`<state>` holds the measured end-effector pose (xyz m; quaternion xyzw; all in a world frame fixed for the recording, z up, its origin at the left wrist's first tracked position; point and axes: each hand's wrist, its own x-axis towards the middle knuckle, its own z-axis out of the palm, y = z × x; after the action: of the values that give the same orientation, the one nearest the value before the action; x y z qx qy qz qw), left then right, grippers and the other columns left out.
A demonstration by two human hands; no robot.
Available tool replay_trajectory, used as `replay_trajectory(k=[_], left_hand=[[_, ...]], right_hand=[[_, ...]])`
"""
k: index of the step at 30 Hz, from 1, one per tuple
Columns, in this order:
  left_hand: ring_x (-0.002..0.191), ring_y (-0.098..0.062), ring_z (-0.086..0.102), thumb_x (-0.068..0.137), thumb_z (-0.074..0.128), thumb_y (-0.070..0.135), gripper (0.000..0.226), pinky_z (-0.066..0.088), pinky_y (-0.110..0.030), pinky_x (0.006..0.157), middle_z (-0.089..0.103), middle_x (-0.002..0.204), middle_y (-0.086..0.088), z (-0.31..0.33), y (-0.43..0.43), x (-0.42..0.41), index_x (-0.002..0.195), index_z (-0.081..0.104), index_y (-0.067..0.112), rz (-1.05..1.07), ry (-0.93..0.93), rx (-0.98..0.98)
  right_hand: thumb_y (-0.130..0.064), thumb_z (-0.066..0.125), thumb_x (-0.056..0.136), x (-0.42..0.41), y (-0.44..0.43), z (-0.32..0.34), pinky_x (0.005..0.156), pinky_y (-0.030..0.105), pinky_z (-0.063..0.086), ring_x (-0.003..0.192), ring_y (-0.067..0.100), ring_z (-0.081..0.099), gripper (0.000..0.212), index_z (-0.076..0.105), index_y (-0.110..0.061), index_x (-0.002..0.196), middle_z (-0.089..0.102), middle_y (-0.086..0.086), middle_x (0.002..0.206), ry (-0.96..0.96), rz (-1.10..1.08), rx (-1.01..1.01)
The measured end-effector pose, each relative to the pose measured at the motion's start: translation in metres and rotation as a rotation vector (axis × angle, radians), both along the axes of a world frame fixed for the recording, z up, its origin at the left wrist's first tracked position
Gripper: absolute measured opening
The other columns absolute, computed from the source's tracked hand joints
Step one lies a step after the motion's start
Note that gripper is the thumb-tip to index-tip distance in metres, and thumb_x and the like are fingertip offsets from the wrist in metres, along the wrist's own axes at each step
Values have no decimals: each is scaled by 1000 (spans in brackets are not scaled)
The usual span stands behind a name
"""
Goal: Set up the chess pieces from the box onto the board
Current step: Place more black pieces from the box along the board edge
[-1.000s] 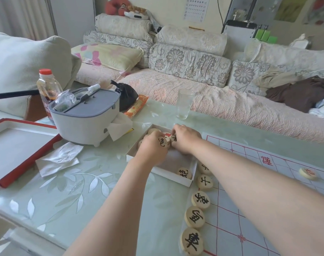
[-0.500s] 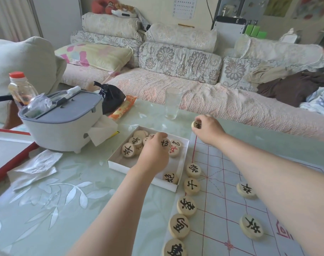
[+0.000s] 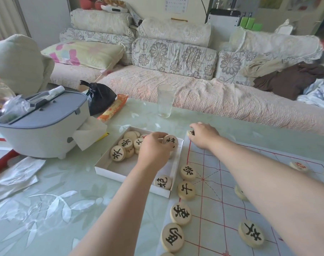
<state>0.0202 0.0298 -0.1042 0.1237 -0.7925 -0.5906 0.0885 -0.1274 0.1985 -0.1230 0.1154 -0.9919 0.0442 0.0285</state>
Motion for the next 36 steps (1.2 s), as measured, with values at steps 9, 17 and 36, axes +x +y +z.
replay_trajectory(k=[9, 17, 36], left_hand=[[62, -15, 63, 85, 68, 16, 8, 58, -36, 75, 74, 77, -5, 11, 19, 6, 92, 71, 18, 18, 2, 227], [67, -19, 73, 69, 80, 29, 24, 61, -41, 73, 75, 74, 0, 13, 64, 5, 87, 69, 18, 55, 34, 258], [122, -24, 33, 94, 46, 41, 38, 34, -39, 101, 44, 126, 0, -20, 26, -3, 130, 52, 33, -156, -3, -904]], right_hand=[[-17, 59, 90, 55, 18, 50, 69, 6, 39, 80, -3, 60, 35, 62, -29, 123, 66, -9, 108, -65, 242, -399], [-36, 90, 66, 103, 40, 78, 61, 6, 41, 64, -9, 55, 44, 67, -35, 104, 68, -12, 96, -191, 369, -430], [-41, 77, 78, 45, 102, 0, 95, 29, 44, 115, 22, 55, 52, 63, -20, 124, 57, 6, 128, -127, -98, -295]])
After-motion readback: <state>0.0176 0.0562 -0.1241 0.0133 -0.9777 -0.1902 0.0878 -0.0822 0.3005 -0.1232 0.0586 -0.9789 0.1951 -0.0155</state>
